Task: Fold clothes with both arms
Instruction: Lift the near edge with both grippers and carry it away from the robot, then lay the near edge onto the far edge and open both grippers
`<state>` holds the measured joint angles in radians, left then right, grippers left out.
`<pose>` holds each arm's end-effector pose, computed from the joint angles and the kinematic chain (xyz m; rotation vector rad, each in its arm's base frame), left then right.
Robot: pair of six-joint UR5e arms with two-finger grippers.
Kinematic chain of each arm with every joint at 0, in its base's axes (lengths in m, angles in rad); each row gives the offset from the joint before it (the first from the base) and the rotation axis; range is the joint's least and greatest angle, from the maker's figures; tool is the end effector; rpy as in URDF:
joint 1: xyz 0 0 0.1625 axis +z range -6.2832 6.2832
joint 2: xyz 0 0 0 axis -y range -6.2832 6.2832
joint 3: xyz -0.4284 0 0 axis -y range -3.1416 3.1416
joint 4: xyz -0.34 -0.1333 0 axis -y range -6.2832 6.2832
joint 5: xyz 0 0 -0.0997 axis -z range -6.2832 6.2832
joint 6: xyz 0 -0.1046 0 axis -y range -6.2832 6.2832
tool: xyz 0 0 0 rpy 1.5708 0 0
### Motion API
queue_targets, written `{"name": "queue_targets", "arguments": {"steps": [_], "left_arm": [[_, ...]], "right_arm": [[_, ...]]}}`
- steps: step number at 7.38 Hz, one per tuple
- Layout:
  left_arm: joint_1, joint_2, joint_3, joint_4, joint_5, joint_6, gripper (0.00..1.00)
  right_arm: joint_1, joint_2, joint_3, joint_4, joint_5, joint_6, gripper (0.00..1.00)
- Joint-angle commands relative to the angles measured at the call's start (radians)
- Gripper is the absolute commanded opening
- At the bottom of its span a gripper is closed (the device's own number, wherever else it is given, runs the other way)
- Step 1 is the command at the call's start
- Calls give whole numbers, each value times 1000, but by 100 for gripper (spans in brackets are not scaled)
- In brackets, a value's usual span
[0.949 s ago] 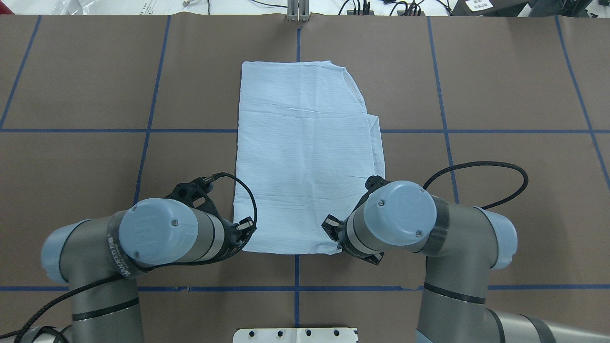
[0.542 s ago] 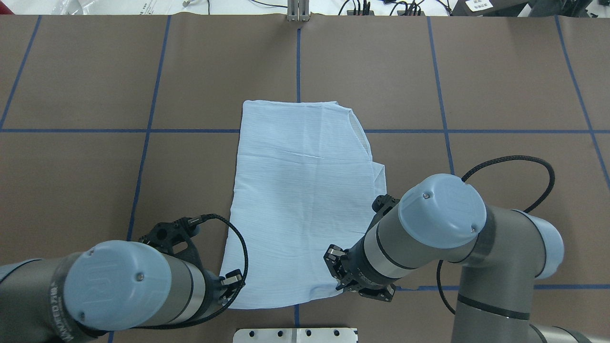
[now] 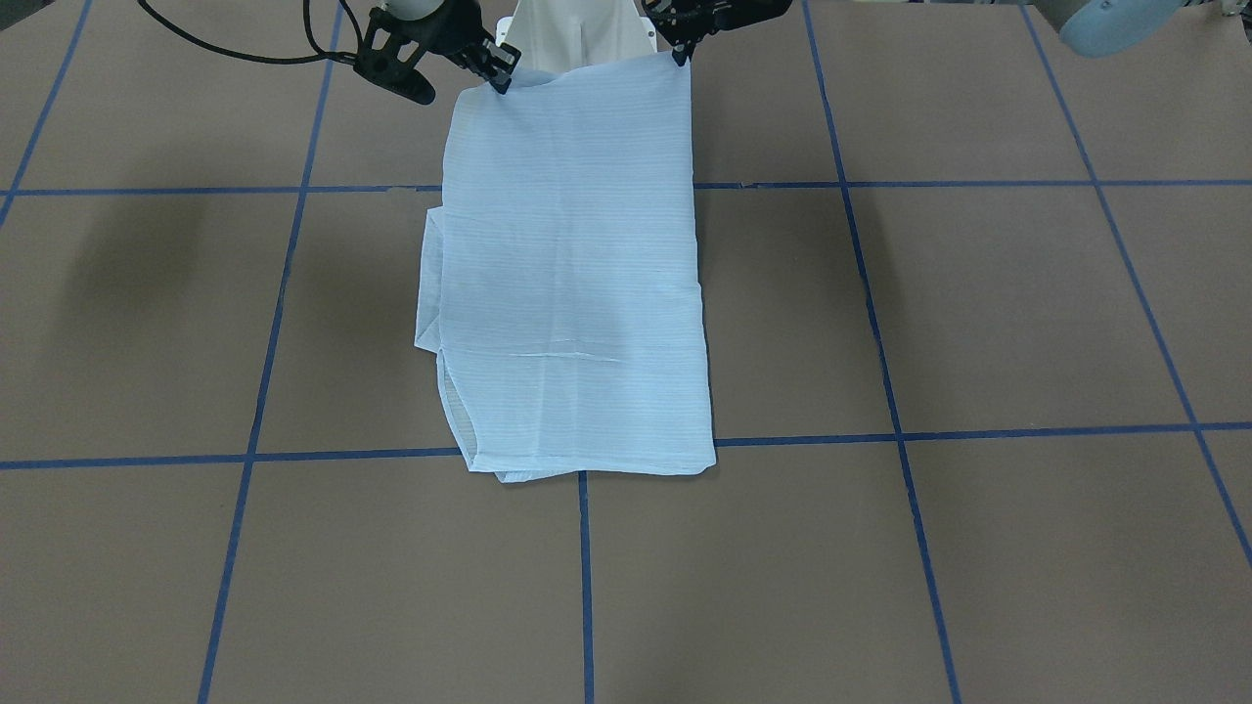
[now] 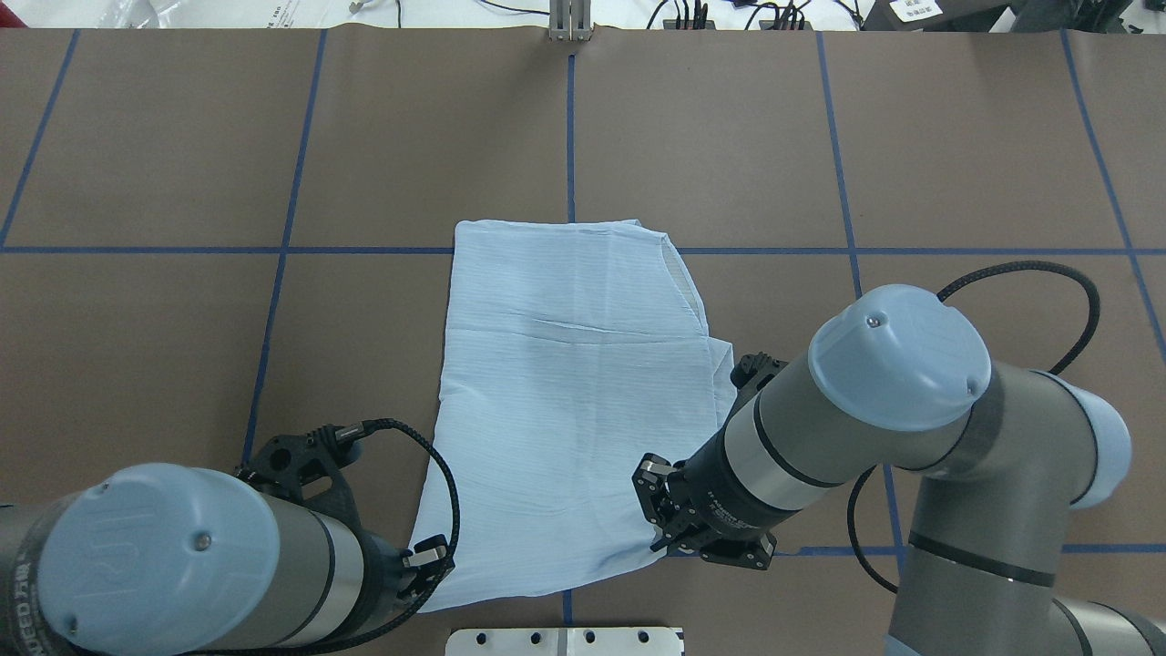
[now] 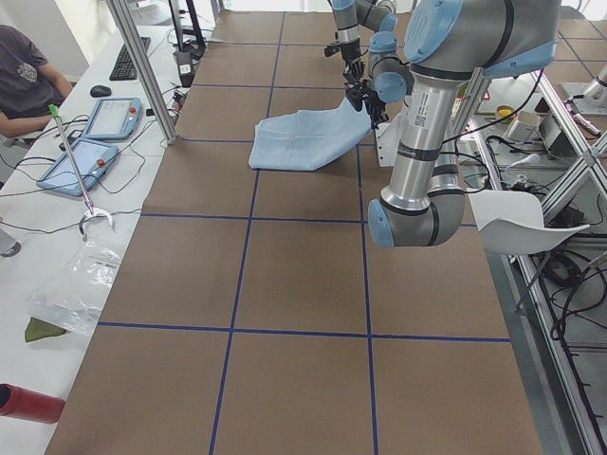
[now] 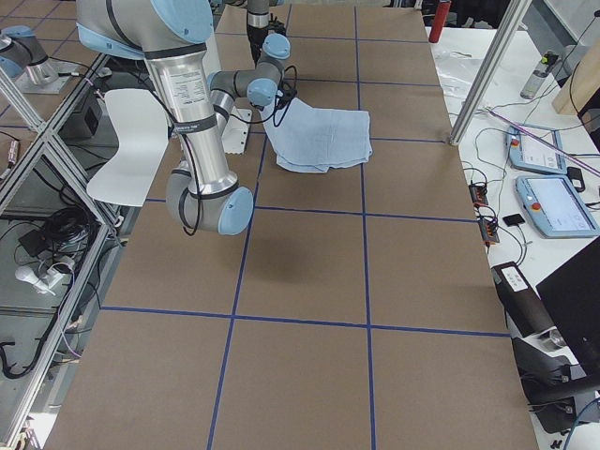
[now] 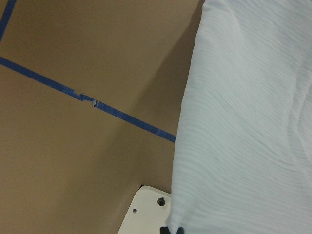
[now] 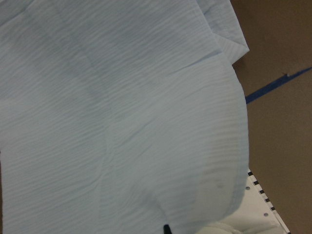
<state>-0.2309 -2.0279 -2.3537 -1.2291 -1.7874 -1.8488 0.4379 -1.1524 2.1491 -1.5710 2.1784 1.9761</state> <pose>0.4044 -0.2089 0.2110 -0.2242 0.8950 -0.3753 -0.4080 -0.2723 0.2314 -0.5430 -0.9788 0.4521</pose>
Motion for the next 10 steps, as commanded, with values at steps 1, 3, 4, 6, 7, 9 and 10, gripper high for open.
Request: {"name": "queue_targets", "arguments": {"steps": [1,3,4,6,7,9,10], "left_arm": [[-124,-9,43,-29,-4,126,0],[-244,-32,144,-143,-91,170,0],[-280,-63,215,-188,-95,172,0],[-344,-95,334,-307,-96,178,0],[-382,-118,419,-369,-95,204,0],[-447,-153,577,-520,-96,232,0],[-453,-162,685,-637,-95,232,0]], "right_arm": [[103,69,-99,5,1,-40,0],[191,91,-140,5,1,-100,0],[229,111,-176,5,1,-123,0],[275,231,-370,8,0,-207,0],[289,299,-467,9,0,-230,0],[307,405,-650,11,0,-320,0],[309,430,-711,12,-3,-351,0]]}}
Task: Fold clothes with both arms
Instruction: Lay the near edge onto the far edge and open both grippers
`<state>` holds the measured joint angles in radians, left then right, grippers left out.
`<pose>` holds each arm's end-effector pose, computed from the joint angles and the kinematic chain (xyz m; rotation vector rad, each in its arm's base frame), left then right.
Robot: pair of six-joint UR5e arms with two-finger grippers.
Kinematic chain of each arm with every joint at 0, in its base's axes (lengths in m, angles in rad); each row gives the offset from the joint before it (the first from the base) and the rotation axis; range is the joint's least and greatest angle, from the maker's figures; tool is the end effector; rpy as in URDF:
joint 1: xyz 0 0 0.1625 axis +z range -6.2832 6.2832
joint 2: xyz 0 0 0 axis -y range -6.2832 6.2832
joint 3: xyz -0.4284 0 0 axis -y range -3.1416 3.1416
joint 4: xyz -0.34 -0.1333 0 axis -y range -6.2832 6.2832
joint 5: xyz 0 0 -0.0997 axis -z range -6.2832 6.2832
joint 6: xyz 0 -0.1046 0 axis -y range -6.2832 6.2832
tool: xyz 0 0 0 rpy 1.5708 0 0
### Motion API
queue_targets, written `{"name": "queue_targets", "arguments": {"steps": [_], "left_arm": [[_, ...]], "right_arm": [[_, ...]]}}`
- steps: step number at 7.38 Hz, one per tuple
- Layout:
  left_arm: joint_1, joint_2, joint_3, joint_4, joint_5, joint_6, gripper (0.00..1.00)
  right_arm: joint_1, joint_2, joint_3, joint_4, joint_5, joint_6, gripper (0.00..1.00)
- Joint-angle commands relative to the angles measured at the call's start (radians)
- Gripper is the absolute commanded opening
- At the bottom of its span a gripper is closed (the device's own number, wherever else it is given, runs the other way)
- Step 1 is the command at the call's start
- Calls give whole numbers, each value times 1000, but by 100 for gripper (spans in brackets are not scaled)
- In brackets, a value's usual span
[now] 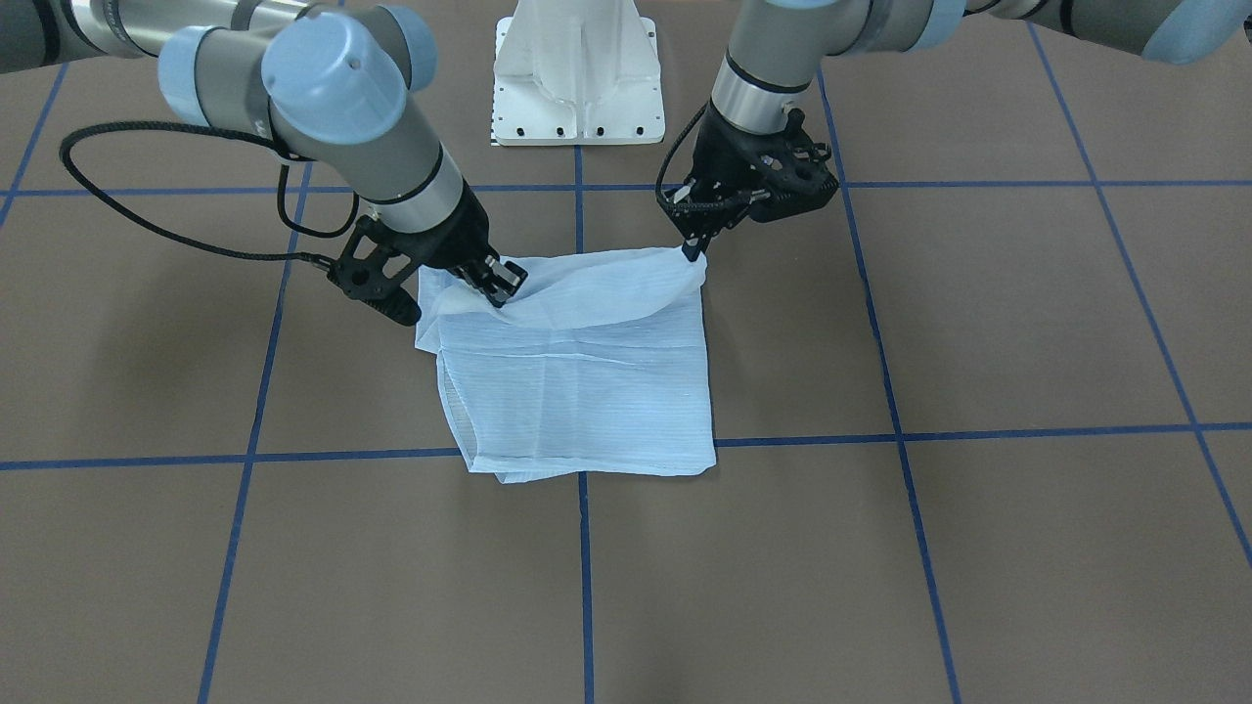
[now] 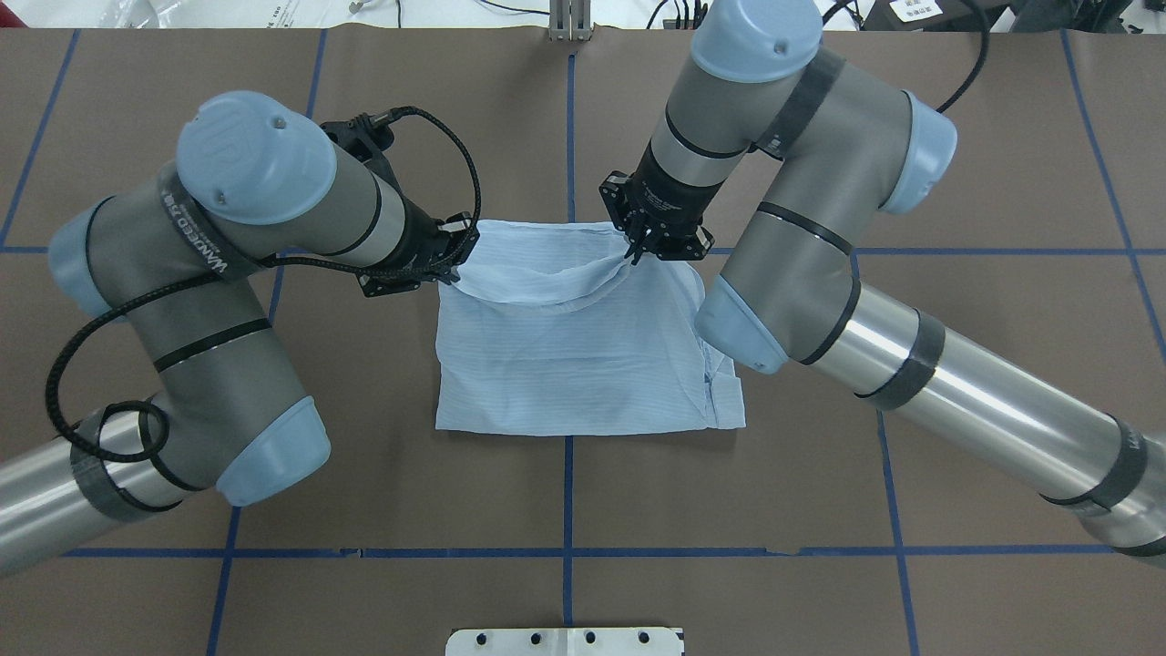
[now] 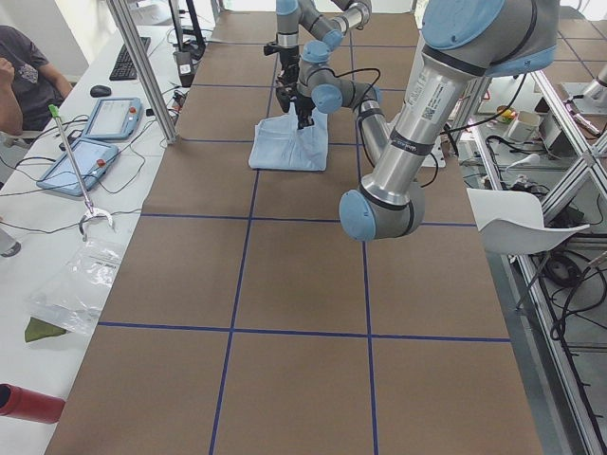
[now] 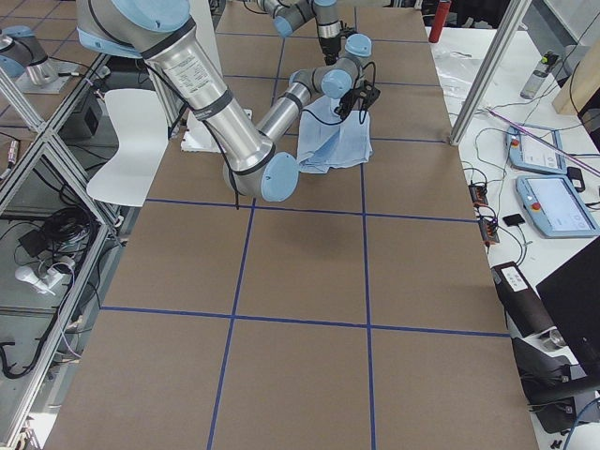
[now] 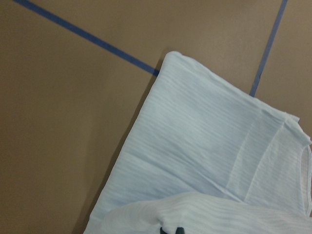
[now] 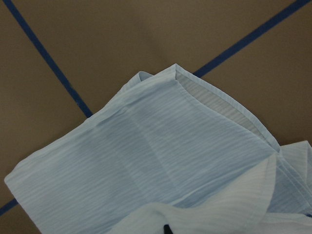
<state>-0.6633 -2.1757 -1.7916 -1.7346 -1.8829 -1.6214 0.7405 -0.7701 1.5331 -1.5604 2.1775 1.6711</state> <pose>0.4200 -0.4566 0.2363 0.0233 1.0325 -0.4960 -0.4557 -0.5163 0.2176 -0.3143 -0.9021 0.5427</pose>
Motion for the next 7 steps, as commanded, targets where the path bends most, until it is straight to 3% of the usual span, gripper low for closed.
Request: {"name": "queue_targets", "arguments": {"steps": [1,2,4,6,7], "left_arm": [[-36,-27,200,-201,1,6,0],[-50,-36,230,-221,1,6,0],[-51,-42,254,-229,1,6,0],[-53,-56,256,-253,1,-11,0],[-53,-55,264,-269,2,-34,68]], "right_arm": [[10,66,-161,22,-10,-74,0],[17,98,-264,86,-10,-77,0],[19,101,-346,157,-12,-77,0],[20,106,-346,183,-19,-67,99],[22,106,-346,207,-19,-65,100]]}}
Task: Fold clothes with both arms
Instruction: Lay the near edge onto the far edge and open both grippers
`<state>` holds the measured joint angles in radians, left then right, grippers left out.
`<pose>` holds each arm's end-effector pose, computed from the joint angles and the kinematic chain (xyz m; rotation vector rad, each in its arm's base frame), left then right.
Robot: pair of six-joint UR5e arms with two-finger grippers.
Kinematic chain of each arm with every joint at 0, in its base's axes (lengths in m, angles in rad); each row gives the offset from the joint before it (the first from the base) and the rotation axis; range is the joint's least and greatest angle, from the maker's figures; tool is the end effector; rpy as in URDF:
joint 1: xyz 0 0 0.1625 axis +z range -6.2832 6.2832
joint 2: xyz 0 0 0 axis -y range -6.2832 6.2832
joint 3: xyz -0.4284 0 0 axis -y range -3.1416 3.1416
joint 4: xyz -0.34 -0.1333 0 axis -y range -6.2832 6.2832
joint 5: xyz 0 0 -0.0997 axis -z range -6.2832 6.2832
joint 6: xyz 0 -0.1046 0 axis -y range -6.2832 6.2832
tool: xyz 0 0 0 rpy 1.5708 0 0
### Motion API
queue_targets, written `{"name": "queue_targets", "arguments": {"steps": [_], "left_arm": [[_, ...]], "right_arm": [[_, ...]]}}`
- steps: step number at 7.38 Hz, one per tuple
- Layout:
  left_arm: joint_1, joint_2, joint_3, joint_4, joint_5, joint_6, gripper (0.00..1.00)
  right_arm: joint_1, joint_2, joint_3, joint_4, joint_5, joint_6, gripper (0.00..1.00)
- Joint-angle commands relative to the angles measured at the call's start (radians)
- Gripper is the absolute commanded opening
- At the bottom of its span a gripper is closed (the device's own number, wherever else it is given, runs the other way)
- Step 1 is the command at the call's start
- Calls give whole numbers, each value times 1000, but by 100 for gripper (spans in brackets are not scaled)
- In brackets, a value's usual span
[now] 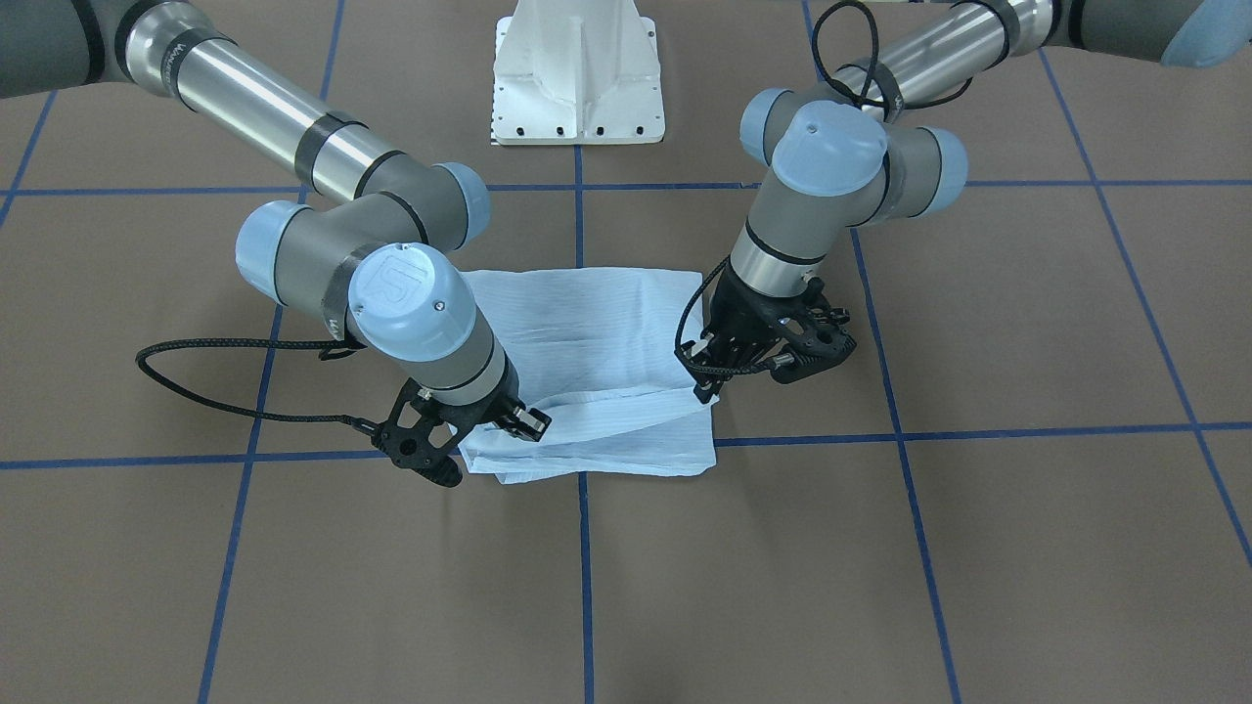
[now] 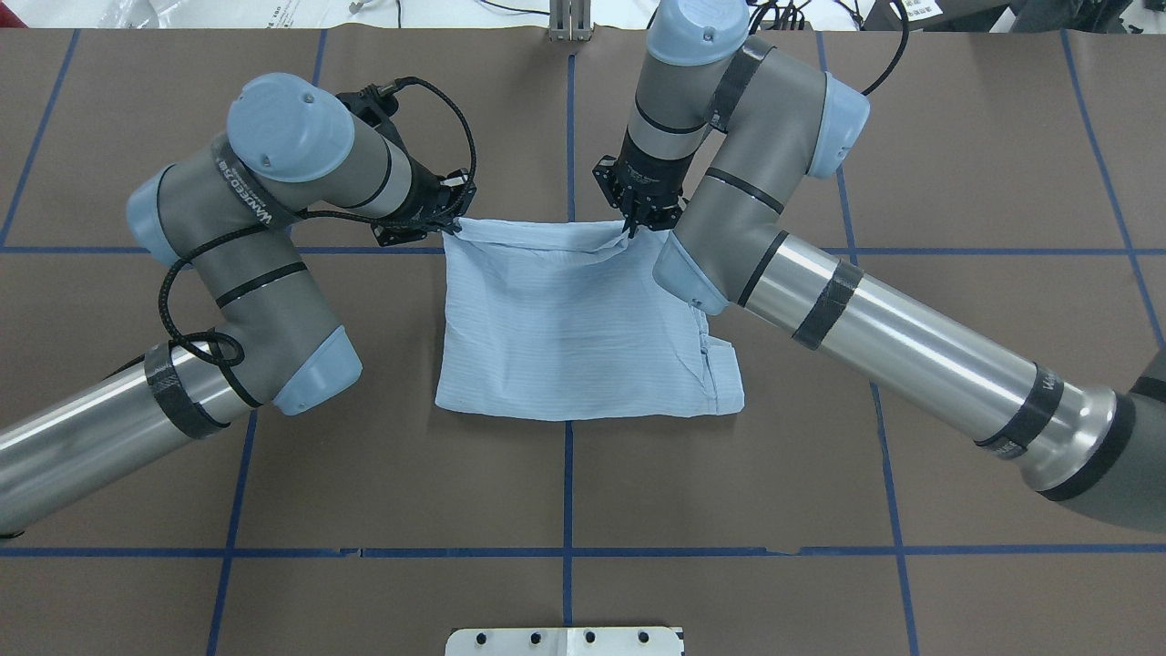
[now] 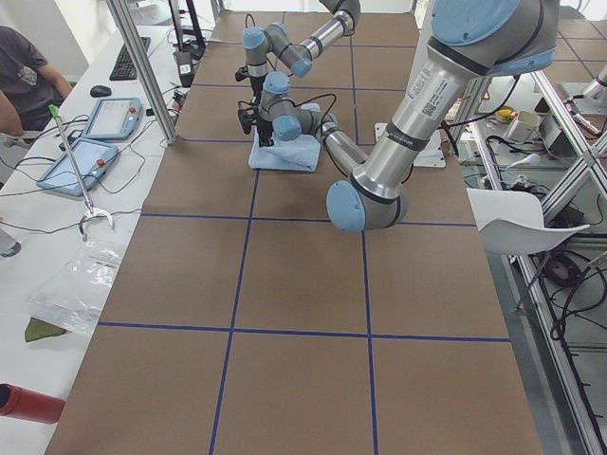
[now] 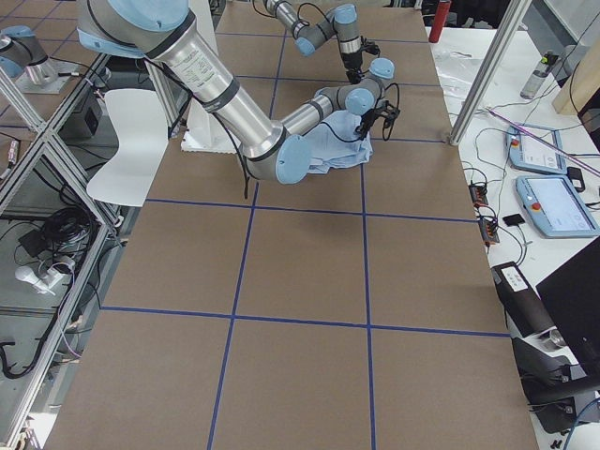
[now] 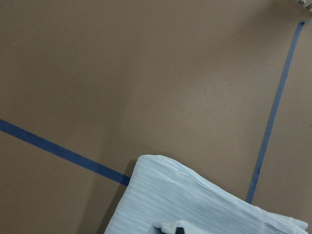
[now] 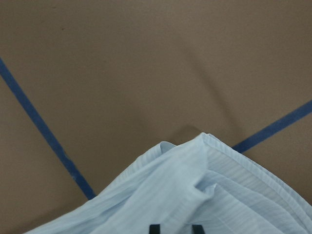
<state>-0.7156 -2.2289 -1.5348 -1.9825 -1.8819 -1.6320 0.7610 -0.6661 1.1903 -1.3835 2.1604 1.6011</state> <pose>0.4429 -0.5192 0.2686 0.0625 1.0751 -0.5409 -0.5010 -0.5809 0.2578 -0.2833 -0.8555 0.5283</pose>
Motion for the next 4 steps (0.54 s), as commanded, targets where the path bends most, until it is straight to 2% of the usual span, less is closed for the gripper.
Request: {"name": "queue_targets", "arguments": {"steps": [1,4], "left_arm": [[-1,-1,22,-18,3,-23,98],[-41,6,22,-1,3,-12,99]], "right_arm": [[14,0,-3,31,-1,0,100],[23,-7,24,40,7,-16,100]]}}
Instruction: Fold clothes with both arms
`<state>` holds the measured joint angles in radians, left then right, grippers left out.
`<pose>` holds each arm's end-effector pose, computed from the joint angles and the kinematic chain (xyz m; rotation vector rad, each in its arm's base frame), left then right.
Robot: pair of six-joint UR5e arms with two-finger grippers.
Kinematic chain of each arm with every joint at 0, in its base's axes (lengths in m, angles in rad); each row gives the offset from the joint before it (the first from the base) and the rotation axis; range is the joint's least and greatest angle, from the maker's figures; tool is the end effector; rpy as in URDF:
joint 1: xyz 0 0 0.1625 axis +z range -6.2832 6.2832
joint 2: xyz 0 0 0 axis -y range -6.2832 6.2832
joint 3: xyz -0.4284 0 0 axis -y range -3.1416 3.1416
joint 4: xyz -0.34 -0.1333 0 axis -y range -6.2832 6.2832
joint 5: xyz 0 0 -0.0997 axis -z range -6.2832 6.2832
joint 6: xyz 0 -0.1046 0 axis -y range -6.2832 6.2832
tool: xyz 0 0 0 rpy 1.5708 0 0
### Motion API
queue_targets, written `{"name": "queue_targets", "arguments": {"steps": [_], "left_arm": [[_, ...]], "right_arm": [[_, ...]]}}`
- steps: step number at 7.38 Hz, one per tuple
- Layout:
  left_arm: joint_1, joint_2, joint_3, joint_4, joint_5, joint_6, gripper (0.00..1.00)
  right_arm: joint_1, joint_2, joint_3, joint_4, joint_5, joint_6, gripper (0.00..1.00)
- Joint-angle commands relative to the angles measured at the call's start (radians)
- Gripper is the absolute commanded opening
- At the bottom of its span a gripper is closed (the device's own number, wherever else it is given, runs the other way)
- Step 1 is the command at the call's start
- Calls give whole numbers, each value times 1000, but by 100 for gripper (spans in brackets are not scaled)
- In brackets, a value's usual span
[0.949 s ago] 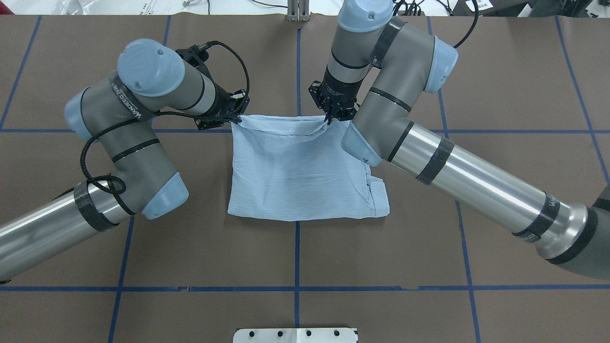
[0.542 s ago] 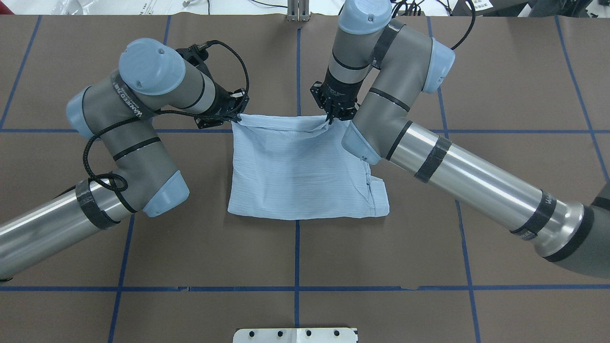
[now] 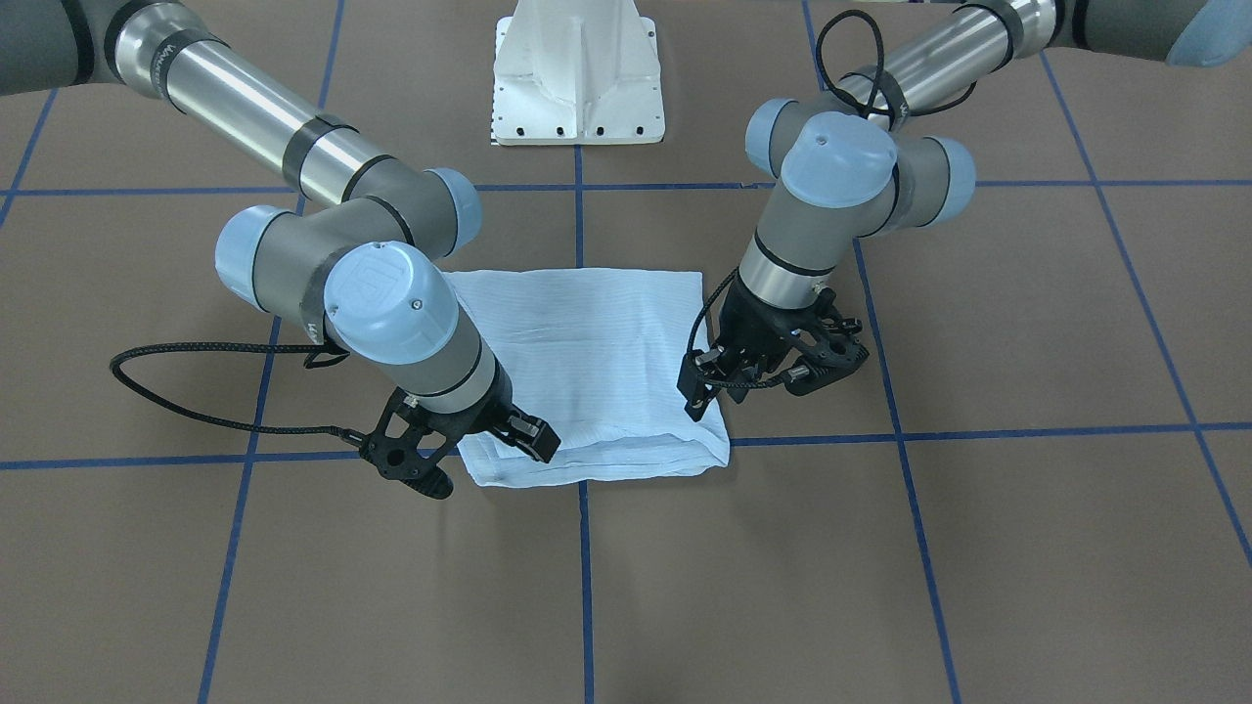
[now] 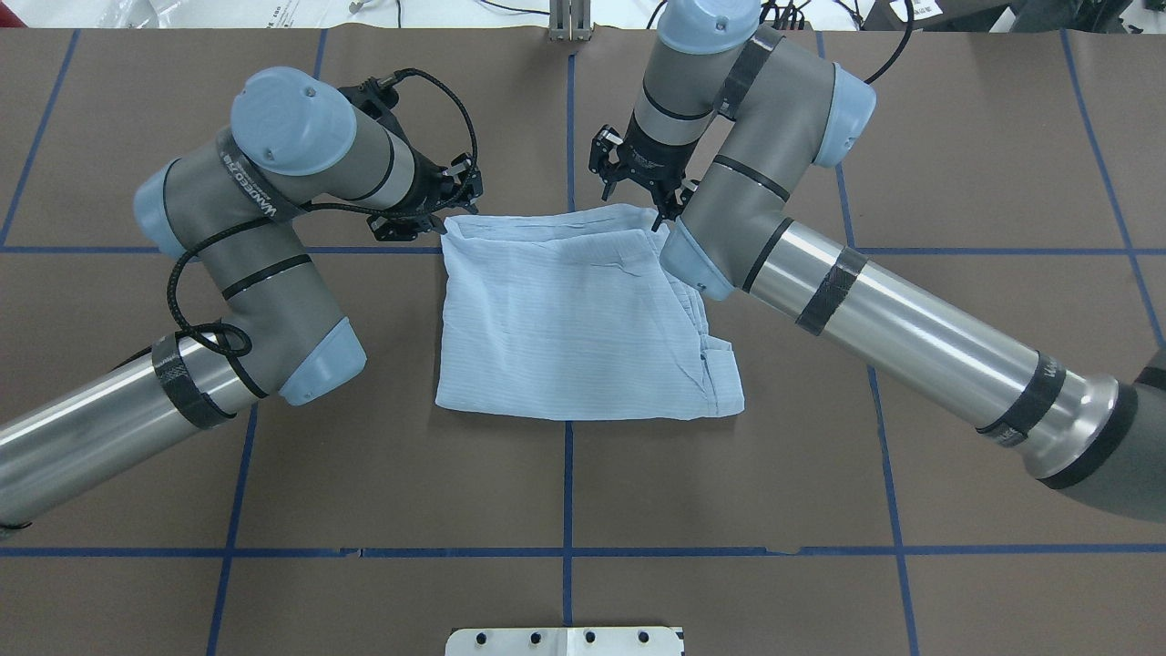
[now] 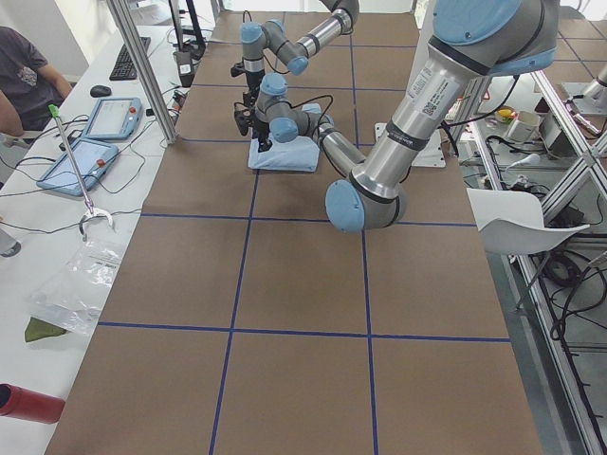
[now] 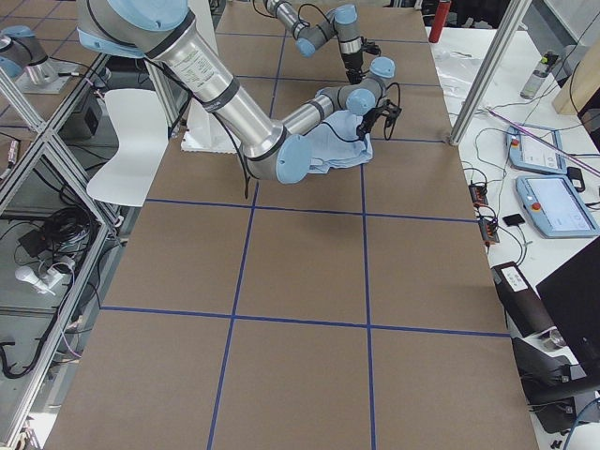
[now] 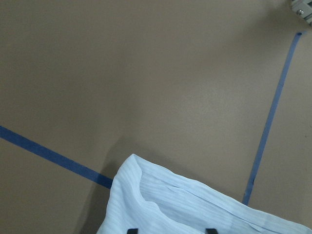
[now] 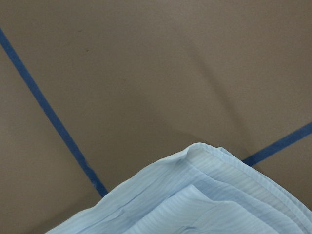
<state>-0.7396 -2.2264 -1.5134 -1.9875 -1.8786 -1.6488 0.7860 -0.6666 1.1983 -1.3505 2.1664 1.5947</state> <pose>0.4334 -0.5330 0.2785 0.0623 1.0590 -0.5850 -0.4855 -0.5917 0.2501 -0.2578 -0.8971 0.5275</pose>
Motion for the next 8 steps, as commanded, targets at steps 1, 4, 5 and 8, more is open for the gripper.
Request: {"name": "queue_targets", "arguments": {"steps": [1,4,5,8], "left_arm": [[-27,5,1,15,-2,6,99],[-124,71,-129,197,-32,314,99],[-212,170,-205,202,-133,466,99],[-507,385,-338,364,-232,1091,99]], "right_arm": [[-26,-11,30,42,-8,-12,100],[0,-53,119,31,-56,-285,100],[59,-132,191,25,-47,-424,100],[330,-421,335,-73,87,-939,100]]}}
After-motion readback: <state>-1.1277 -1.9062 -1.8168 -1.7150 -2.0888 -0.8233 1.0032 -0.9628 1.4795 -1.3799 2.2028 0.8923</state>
